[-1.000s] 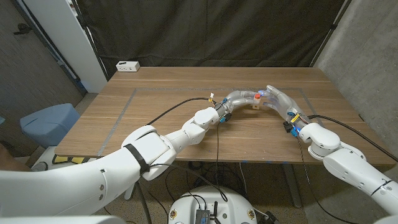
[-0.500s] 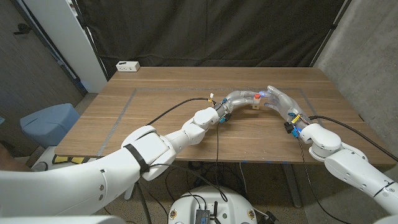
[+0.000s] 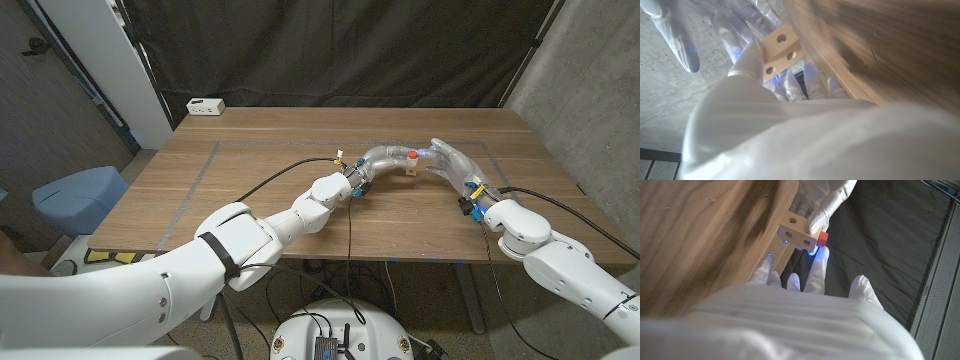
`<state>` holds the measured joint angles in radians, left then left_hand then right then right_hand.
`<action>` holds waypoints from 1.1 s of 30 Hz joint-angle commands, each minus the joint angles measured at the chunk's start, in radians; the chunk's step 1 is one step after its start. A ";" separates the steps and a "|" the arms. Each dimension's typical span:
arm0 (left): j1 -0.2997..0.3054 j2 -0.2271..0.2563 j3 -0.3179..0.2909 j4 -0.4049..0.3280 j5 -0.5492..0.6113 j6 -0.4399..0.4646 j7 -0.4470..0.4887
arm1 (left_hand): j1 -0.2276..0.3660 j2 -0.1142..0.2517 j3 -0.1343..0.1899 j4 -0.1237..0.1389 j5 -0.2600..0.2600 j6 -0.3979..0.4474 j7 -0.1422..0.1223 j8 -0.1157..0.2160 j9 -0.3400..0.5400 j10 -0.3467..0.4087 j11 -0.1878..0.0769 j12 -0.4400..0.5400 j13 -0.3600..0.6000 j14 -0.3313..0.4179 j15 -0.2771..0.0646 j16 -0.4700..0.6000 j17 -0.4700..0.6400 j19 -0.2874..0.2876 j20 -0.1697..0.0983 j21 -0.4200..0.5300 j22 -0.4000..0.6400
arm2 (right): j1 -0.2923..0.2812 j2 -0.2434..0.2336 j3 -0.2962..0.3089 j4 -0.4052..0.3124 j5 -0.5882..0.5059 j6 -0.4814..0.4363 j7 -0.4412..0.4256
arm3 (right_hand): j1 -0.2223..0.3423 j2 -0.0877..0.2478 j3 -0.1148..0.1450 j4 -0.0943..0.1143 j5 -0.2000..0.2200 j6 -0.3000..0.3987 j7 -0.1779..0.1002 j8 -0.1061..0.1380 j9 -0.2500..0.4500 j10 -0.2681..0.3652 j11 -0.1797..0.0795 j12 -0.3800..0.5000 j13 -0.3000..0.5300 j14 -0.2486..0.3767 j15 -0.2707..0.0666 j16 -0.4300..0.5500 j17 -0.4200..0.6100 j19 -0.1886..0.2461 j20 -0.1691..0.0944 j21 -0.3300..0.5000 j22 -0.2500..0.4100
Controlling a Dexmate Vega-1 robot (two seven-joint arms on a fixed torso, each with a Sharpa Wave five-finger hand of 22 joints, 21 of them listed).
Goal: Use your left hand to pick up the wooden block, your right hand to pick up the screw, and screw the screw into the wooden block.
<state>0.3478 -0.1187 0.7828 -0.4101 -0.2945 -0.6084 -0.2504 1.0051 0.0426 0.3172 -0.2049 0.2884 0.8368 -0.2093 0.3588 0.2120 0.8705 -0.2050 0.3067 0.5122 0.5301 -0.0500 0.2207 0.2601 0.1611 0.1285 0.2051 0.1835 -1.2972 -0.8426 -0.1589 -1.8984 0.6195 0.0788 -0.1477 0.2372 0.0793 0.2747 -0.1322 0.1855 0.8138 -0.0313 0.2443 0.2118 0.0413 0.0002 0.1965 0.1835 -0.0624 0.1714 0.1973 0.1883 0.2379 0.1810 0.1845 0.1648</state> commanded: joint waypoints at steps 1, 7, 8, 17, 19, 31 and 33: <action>-0.002 -0.005 0.001 0.007 0.000 0.008 0.000 | -0.050 0.061 0.060 0.051 0.004 0.093 0.061 0.005 0.004 0.018 -0.011 0.067 0.101 0.010 -0.075 0.002 0.003 0.005 0.002 0.005 0.002 | -0.014 0.002 0.009 0.003 0.014 0.020 0.018 | 0.001 0.002 0.001 -0.002 0.009 0.025 0.003 0.011 0.008 0.016 -0.004 0.009 0.002 0.009 0.002 0.007 0.002 0.008 0.000 0.007 0.005; 0.000 -0.004 0.003 0.002 0.002 0.006 0.001 | -0.049 0.061 0.061 0.051 0.004 0.095 0.062 0.006 0.004 0.018 -0.011 0.067 0.100 0.011 -0.075 0.002 0.003 0.005 0.003 0.005 0.002 | -0.011 0.001 0.007 0.015 0.016 0.040 0.046 | 0.002 0.002 0.002 -0.003 0.009 0.044 0.007 0.019 0.011 0.028 -0.005 0.012 0.002 0.011 0.001 0.007 0.002 0.012 -0.002 0.008 0.005; 0.001 -0.004 0.003 0.001 0.002 0.005 0.000 | -0.050 0.061 0.061 0.051 0.004 0.095 0.062 0.006 0.004 0.019 -0.011 0.067 0.100 0.011 -0.075 0.002 0.003 0.005 0.002 0.005 0.002 | -0.011 0.001 0.008 0.015 0.020 0.041 0.051 | 0.002 0.002 0.002 -0.003 0.009 0.044 0.006 0.020 0.011 0.028 -0.005 0.011 0.002 0.012 0.001 0.007 0.002 0.012 -0.001 0.008 0.005; 0.009 0.004 0.005 -0.016 0.006 -0.002 0.001 | -0.050 0.062 0.062 0.051 0.005 0.094 0.063 0.005 0.004 0.019 -0.011 0.068 0.100 0.011 -0.074 0.002 0.003 0.005 0.002 0.005 0.002 | -0.031 0.006 0.023 0.004 0.011 0.048 0.021 | 0.004 0.003 0.003 -0.004 0.009 0.052 0.008 0.023 0.013 0.036 -0.007 0.012 0.002 0.018 -0.003 0.009 0.002 0.017 -0.001 0.009 0.005; 0.012 0.007 0.006 -0.023 0.008 -0.005 0.003 | -0.050 0.062 0.062 0.051 0.005 0.094 0.062 0.005 0.004 0.019 -0.011 0.068 0.101 0.010 -0.075 0.002 0.003 0.005 0.002 0.005 0.002 | -0.035 0.008 0.025 0.002 0.006 0.051 0.013 | 0.004 0.003 0.003 -0.004 0.009 0.052 0.008 0.023 0.014 0.037 -0.007 0.012 0.002 0.019 -0.004 0.009 0.002 0.018 -0.001 0.009 0.005; 0.029 0.025 0.008 -0.069 0.016 -0.004 0.008 | -0.049 0.061 0.062 0.050 0.005 0.095 0.060 0.006 0.004 0.018 -0.011 0.067 0.100 0.010 -0.077 0.002 0.004 0.005 0.002 0.005 0.002 | -0.048 0.019 0.041 -0.005 -0.010 0.055 -0.015 | 0.007 0.002 0.004 -0.006 0.009 -0.008 -0.004 -0.002 0.016 0.030 0.001 0.003 0.002 0.028 -0.004 0.009 0.002 0.026 0.002 0.009 0.005; 0.032 0.029 0.008 -0.077 0.016 -0.003 0.008 | -0.048 0.062 0.062 0.050 0.005 0.095 0.060 0.006 0.004 0.018 -0.011 0.067 0.101 0.010 -0.077 0.003 0.004 0.005 0.003 0.005 0.002 | -0.050 0.019 0.042 -0.004 -0.013 0.058 -0.013 | 0.007 0.001 0.003 -0.006 0.009 -0.027 -0.008 -0.010 0.016 0.027 0.002 0.001 0.002 0.029 -0.003 0.009 0.002 0.027 0.002 0.009 0.005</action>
<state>0.3665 -0.1045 0.7889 -0.4519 -0.2843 -0.6103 -0.2461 1.0050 0.0426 0.3215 -0.2092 0.2884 0.8368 -0.2093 0.3588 0.2112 0.8690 -0.2056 0.3066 0.5123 0.5306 -0.0496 0.2207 0.2620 0.1611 0.1285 0.2051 0.1835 -1.3349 -0.8297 -0.1290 -1.8979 0.6195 0.1297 -0.1463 0.2372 0.0792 0.2747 -0.1322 0.1855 0.8042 -0.0360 0.2427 0.2258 0.0675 -0.0048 0.2000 0.1835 -0.0399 0.1654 0.2050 0.1882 0.2523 0.1840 0.1895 0.1649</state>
